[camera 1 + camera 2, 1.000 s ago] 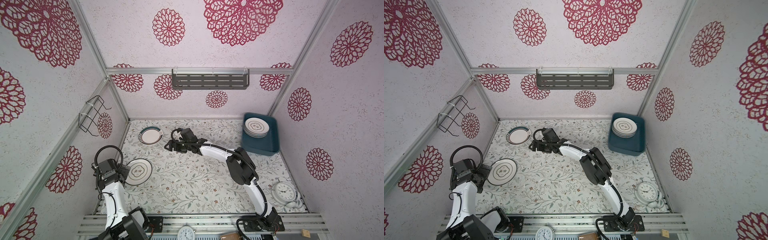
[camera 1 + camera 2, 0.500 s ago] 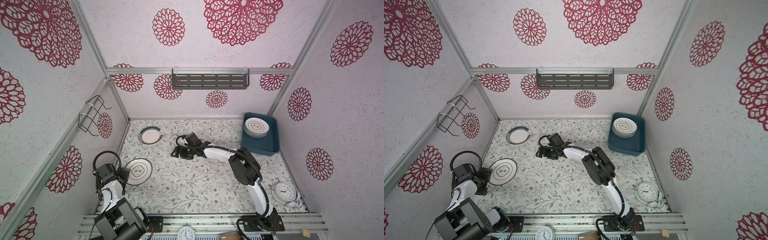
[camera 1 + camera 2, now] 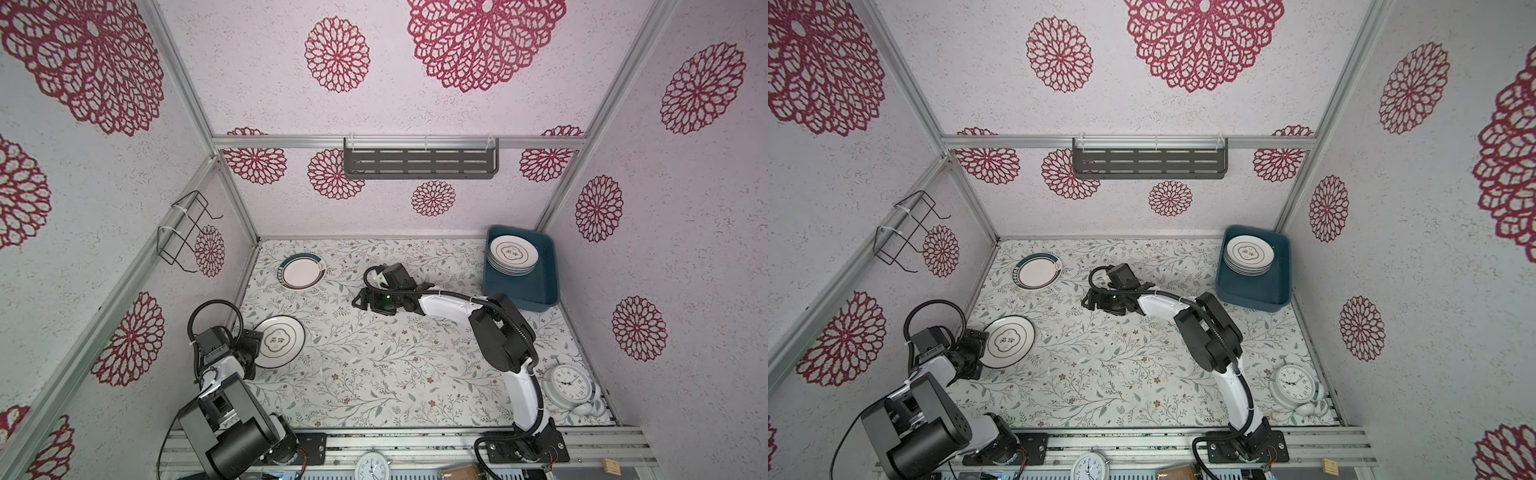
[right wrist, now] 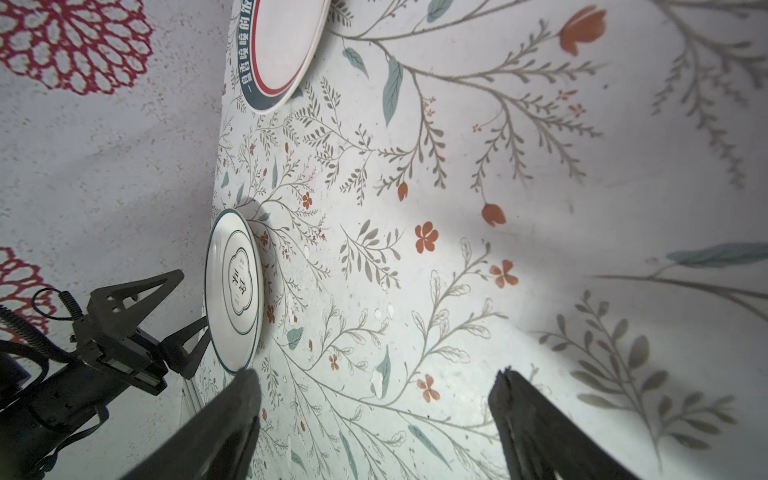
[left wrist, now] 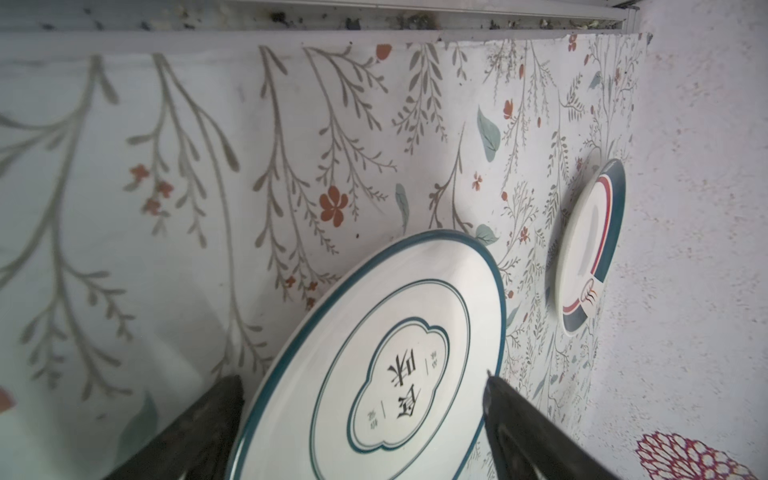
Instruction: Place the plates into the plastic bin on the countertop
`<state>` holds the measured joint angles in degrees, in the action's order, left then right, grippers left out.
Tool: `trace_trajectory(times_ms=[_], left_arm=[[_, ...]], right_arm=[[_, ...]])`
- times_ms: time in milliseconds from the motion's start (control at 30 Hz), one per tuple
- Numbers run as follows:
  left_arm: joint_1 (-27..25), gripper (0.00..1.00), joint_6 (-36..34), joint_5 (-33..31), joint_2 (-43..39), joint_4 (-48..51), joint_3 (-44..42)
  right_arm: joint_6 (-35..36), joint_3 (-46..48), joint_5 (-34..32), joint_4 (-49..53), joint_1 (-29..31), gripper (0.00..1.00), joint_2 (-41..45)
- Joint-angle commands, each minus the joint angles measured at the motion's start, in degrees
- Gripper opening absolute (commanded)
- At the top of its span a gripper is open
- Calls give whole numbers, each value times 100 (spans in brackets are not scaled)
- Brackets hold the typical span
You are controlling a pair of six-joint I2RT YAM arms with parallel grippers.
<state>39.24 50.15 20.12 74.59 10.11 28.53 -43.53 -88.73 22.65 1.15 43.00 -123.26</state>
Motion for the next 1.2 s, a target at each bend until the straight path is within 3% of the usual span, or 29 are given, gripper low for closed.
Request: trace_trajectory(times_ms=[0, 400, 600, 900, 1067, 1167], left_arm=[[-259, 94, -221, 166, 222, -276, 144], [-2021, 89, -944, -216, 1457, -41, 1537], [-2445, 83, -1157, -113, 2096, -31, 2007], [-2475, 56, -991, 226, 2493, -357, 2046], [-2492, 31, -957, 352, 2402, -565, 1824], [-2500, 21, -889, 476, 2379, -782, 1684]], right_arm=[[-24, -22, -51, -115, -46, 91, 288], [-171, -41, -436, -242, -220, 85, 115], [-481, -237, -604, -458, -345, 80, -213], [-547, -116, -637, -423, -396, 79, -151], [-622, 108, -648, -490, -464, 79, -11], [-647, 190, -670, -510, -507, 79, 88]])
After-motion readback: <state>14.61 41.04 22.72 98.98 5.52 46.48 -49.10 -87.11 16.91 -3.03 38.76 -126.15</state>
